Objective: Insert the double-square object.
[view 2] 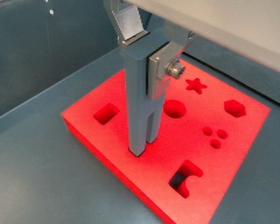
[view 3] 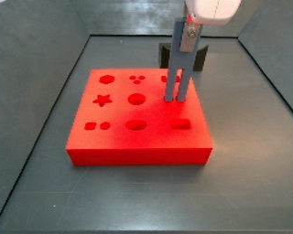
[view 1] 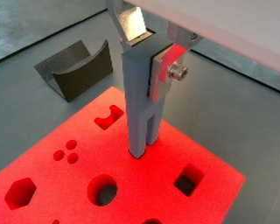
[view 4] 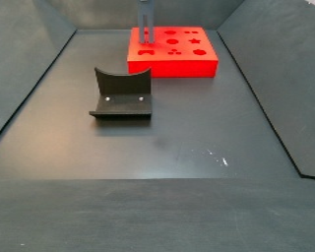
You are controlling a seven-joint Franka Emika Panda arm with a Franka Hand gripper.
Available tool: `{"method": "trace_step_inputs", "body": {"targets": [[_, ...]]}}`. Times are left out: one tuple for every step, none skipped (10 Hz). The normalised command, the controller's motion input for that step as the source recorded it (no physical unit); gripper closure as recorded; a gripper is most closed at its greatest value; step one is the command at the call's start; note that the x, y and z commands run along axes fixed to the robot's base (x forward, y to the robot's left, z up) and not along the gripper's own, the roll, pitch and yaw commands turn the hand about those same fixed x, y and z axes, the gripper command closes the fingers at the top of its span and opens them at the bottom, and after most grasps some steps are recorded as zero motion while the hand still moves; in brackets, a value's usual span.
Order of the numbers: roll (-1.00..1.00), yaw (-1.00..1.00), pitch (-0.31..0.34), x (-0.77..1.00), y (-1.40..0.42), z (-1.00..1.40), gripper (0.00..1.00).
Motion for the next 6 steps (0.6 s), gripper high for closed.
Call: {"method": "trace_step_inputs", "body": {"targets": [[0.0,0.09,-0.051,0.22,0.01,-0.47,1.0],[-0.02,0.09,-0.074,0.17,0.02,-0.5,1.0],[-0.06,0.02,-0.1,0.11,0.01,-0.48,1.0],[-0.05,0.0,-0.119,0.01,0.0,-0.41,1.0],[-0.02,0.0,-0.089,0.0,0.0,-0.35,1.0],[-0.06,0.0,-0.12,0.0,0.0,-0.25,1.0]]}}
